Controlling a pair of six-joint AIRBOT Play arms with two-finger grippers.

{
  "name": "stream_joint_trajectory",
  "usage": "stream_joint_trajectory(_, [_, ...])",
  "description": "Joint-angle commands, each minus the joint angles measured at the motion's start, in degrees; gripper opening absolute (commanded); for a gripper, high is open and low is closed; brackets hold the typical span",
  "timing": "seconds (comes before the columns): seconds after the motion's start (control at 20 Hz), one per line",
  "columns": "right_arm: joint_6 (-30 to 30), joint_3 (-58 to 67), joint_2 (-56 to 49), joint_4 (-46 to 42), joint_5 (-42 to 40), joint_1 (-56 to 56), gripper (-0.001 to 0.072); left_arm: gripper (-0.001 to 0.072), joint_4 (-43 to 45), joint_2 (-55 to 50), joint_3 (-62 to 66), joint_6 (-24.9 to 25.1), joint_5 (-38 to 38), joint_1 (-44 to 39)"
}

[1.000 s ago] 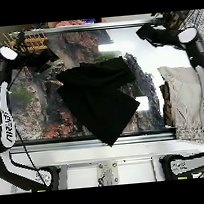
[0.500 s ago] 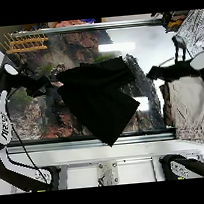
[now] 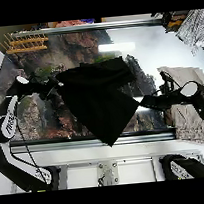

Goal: Fold the clothes and pants, and hang the long-sleeved shirts on hangers.

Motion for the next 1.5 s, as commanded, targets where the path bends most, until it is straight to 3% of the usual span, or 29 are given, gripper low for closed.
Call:
stream_joint_trajectory(0.0, [0.1, -1.4, 0.4, 1.7, 0.3, 1.0, 0.0576, 0.0672, -2.9, -4.0, 3.4, 1.1, 0.2, -1.9])
stream_joint_trajectory(0.1, [0.5, -1.4, 0.3, 1.7, 0.3, 1.2, 0.0576, 0.0672, -3.0, -5.4, 5.2, 1.0, 0.3, -3.2])
stream_joint_trajectory(0.15, [2.1, -1.5, 0.2, 1.5, 0.3, 1.2, 0.0576, 0.0595, -3.0, -5.8, 5.9, 1.0, 0.3, -3.7])
stream_joint_trajectory(0.25, [6.5, -1.5, -0.8, -0.2, -0.4, 1.2, 0.0576, 0.0017, -3.0, -5.7, 6.1, 1.0, -0.3, -4.0])
stream_joint_trajectory(0.35, [9.3, -1.5, -3.3, -1.1, -3.4, 1.3, 0.0576, 0.0018, -1.9, -4.8, 6.1, 1.1, -2.5, -3.4])
stream_joint_trajectory(0.5, [9.9, -1.5, -9.6, -1.1, -7.5, 1.6, 0.0576, 0.0017, 7.3, -0.3, 4.7, 1.1, -6.6, -3.3])
stream_joint_trajectory(0.85, [6.9, -0.9, -21.1, 4.9, -18.8, 8.3, 0.0572, 0.0018, 11.0, 19.2, -18.9, 4.6, -4.4, -3.1])
stream_joint_trajectory(0.9, [5.8, 0.0, -21.3, 5.4, -20.3, 9.0, 0.0419, 0.0018, 11.0, 21.4, -21.2, 4.8, -4.3, -3.1])
stream_joint_trajectory(0.95, [4.5, 1.3, -21.3, 5.4, -21.3, 9.3, 0.0168, 0.0018, 11.0, 23.8, -23.3, 4.8, -4.4, -3.1])
stream_joint_trajectory(1.0, [3.1, 3.5, -21.3, 5.3, -22.0, 9.1, 0.0026, 0.0018, 10.9, 26.2, -25.3, 4.8, -4.3, -3.1])
stream_joint_trajectory(1.05, [2.5, 6.2, -21.3, 4.9, -22.7, 8.6, 0.0011, 0.0018, 10.7, 28.4, -27.0, 4.7, -4.4, -3.2])
stream_joint_trajectory(1.35, [6.2, 33.9, -27.8, -5.6, -19.6, 5.5, 0.0011, 0.0018, 10.4, 38.9, -34.4, 4.5, -4.1, -10.4])
stream_joint_trajectory(1.4, [5.7, 37.4, -29.0, -5.7, -18.4, 5.3, 0.0037, 0.0018, 10.4, 39.8, -35.1, 4.5, -3.4, -12.4])
stream_joint_trajectory(1.45, [5.6, 39.8, -29.5, -5.6, -16.9, 5.2, 0.022, 0.0018, 10.5, 40.4, -35.8, 4.3, -2.2, -14.1])
